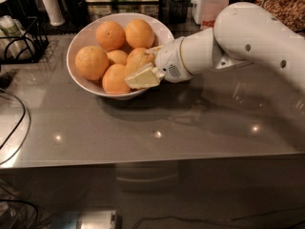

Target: Pick orange from white bowl

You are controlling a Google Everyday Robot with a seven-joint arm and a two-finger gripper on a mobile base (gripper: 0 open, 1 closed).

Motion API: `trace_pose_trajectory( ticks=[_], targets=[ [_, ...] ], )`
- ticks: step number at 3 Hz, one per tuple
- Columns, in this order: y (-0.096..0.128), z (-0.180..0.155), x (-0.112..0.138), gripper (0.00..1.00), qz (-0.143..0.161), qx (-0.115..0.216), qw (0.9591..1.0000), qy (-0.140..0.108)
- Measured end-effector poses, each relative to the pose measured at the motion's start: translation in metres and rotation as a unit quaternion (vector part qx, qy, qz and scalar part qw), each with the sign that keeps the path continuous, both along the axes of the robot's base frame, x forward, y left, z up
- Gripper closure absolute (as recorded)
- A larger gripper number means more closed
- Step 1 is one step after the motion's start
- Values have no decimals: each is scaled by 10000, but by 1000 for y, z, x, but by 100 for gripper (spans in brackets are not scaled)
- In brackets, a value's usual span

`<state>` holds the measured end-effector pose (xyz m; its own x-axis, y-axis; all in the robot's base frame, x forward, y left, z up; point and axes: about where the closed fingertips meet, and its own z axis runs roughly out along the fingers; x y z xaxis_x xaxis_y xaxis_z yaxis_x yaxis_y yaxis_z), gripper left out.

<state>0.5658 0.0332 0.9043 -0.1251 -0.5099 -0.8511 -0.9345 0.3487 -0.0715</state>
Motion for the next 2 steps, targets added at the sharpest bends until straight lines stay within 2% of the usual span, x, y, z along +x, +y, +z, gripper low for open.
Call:
trace_pose_trajectory(
  ticks=[1,2],
  targets=[
    [0,0,0,89,6,5,10000,16],
    [-9,5,-3,100,-5,153,9999,6]
  ],
)
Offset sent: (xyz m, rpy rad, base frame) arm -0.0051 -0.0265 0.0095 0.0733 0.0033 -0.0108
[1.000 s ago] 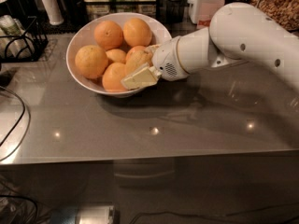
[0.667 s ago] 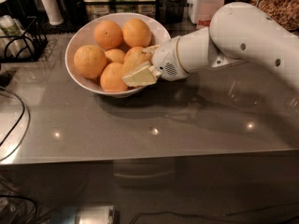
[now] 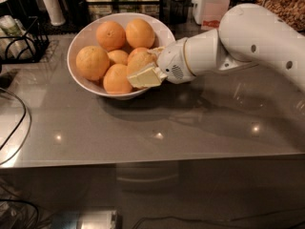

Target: Pick orange from white bowl

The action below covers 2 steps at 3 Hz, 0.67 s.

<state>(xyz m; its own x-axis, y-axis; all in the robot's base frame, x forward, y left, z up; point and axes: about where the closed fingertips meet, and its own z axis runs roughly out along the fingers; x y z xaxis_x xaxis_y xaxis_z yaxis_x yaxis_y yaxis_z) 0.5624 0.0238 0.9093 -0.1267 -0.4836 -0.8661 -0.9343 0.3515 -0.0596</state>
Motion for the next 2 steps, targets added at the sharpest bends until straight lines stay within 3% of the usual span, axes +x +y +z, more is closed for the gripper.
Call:
trace_pose_trajectory(
  ticks=[1,2],
  targets=[
    [-10,32,-12,100,74,189,9993,-318],
    [-18,76,-29,100,296,442,9956,-774]
  ],
)
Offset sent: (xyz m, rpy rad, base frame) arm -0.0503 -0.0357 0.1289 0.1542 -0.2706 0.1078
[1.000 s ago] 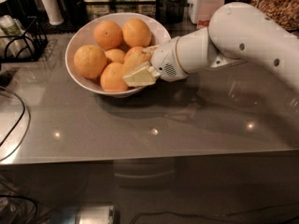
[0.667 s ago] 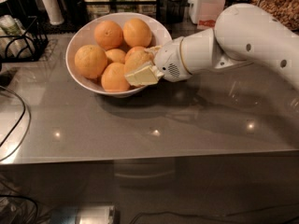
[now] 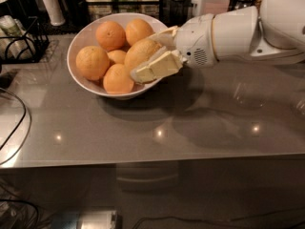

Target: Pick orange from white bowl

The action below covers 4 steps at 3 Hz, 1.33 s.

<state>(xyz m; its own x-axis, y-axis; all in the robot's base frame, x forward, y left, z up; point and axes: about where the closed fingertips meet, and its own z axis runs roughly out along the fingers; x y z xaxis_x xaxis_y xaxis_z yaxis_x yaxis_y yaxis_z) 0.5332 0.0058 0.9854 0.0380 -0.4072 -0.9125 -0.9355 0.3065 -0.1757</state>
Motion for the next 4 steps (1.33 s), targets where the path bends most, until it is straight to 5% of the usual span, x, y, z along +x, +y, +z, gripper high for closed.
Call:
trace_pose_trajectory(
  ticks=[1,2,3,4],
  targets=[
    [-7,38,-25,100,348,269,9982,-410],
    [-11,52,-58,100,897,681,9921,-561],
    [-6,64,-102,100,1532,895,9798,-923],
    [-6,64,-102,100,1531,894,9798,-921]
  ],
)
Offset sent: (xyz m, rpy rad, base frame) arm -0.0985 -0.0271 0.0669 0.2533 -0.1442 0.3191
